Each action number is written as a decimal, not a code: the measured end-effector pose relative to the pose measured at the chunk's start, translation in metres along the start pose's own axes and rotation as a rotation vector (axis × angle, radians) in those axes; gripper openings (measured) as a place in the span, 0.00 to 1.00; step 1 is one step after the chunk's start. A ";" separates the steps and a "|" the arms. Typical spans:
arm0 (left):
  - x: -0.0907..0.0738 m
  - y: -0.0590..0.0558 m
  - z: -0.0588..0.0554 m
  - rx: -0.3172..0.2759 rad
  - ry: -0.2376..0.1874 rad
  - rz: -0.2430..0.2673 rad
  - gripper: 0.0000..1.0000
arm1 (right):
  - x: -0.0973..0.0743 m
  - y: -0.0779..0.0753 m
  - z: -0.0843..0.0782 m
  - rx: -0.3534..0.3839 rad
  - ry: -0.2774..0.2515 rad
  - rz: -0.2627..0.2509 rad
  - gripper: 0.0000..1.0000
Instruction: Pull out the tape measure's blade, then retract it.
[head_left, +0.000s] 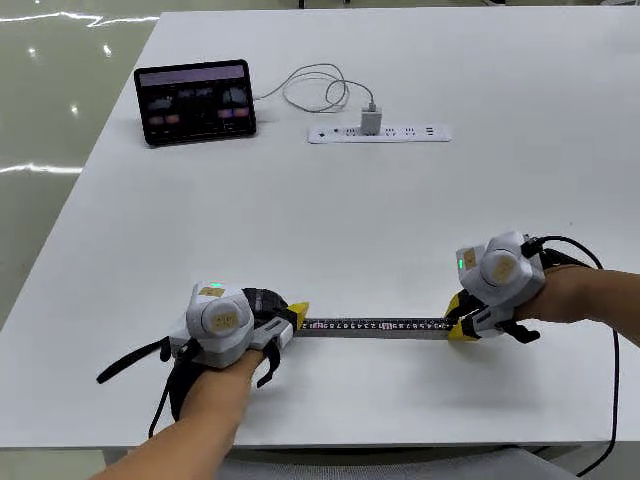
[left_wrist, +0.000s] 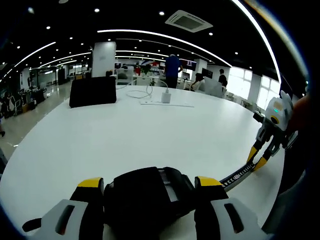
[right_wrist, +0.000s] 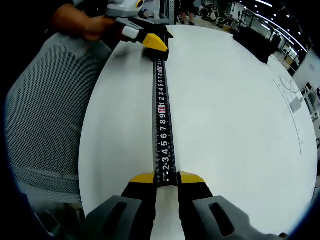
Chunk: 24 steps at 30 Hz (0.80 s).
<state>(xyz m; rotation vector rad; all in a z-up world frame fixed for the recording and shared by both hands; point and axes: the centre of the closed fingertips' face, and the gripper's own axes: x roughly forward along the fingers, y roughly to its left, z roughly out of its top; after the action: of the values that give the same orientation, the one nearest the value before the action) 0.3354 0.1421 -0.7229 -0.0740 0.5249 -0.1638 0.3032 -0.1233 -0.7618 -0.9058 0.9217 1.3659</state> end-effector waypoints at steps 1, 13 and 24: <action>0.000 -0.002 -0.001 -0.019 0.005 -0.015 0.69 | 0.000 0.001 0.000 0.000 0.007 -0.002 0.11; 0.002 -0.003 -0.007 0.051 0.075 -0.004 0.67 | 0.000 -0.001 -0.001 0.042 0.009 -0.003 0.11; 0.002 -0.003 -0.008 0.061 0.088 -0.008 0.67 | 0.000 -0.001 -0.001 0.044 0.008 -0.004 0.11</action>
<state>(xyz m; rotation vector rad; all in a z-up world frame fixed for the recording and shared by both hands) 0.3321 0.1390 -0.7306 -0.0096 0.6069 -0.1917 0.3040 -0.1241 -0.7623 -0.8799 0.9518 1.3347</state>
